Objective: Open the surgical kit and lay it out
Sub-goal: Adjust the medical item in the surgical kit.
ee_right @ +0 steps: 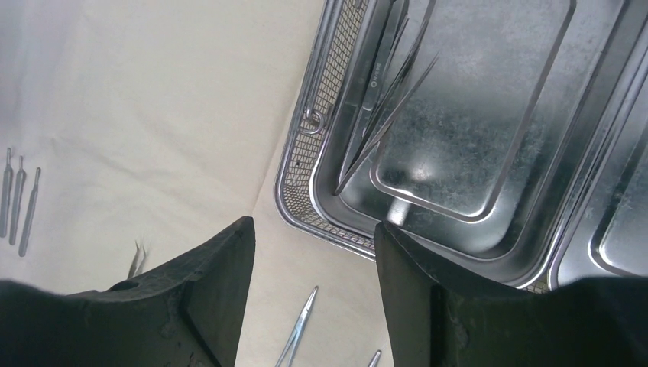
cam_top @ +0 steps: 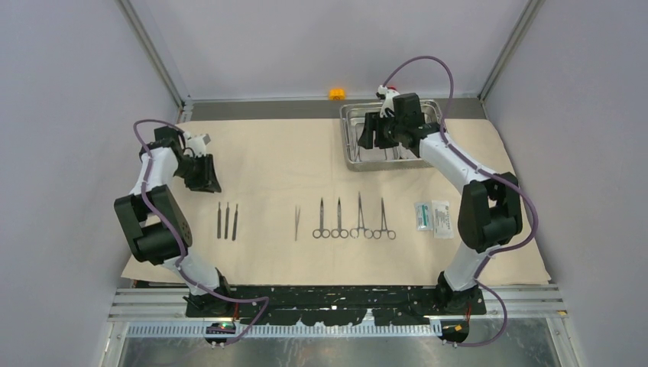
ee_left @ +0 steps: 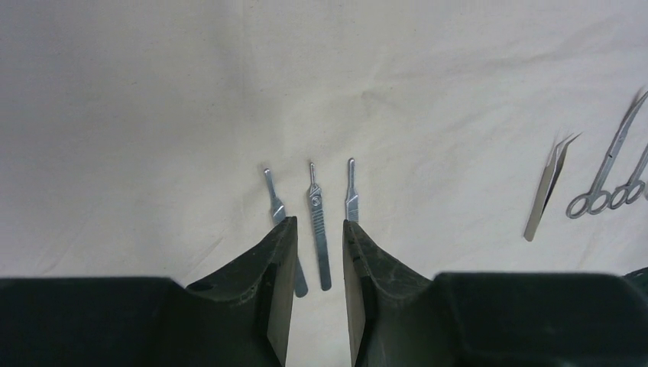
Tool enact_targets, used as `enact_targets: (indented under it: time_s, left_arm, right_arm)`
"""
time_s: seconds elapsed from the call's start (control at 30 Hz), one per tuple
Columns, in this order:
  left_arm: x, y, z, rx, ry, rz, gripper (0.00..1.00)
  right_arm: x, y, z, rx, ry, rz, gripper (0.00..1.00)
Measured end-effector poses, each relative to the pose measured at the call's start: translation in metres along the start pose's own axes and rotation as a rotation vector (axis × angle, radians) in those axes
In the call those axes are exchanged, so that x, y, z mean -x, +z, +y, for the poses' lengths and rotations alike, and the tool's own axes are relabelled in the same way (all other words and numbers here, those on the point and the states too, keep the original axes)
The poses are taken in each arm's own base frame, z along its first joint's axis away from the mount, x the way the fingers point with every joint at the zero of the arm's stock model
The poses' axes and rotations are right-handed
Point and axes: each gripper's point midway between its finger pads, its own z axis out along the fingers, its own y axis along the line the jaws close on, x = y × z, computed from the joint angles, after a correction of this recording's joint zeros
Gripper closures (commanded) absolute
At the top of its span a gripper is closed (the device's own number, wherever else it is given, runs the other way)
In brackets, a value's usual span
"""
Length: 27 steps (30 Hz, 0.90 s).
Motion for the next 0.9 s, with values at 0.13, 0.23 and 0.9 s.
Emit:
enact_targets:
  time_s: [0.13,0.23,0.9]
  left_arm:
    - [0.004,0.002,0.005,0.039,0.018,-0.006,0.70]
    - [0.005,0.006,0.008,0.067,0.036,0.001,0.70]
    - [-0.008,0.042,0.024,0.201,0.085,0.112,0.71]
  right_arm:
    - [-0.005,0.007,-0.003,0.003,-0.015,0.020,0.36]
    - [-0.011,0.013,-0.005,0.007,-0.027,0.047,0.36]
    - [-0.003,0.024,-0.008,0.016,-0.109,0.075,0.36]
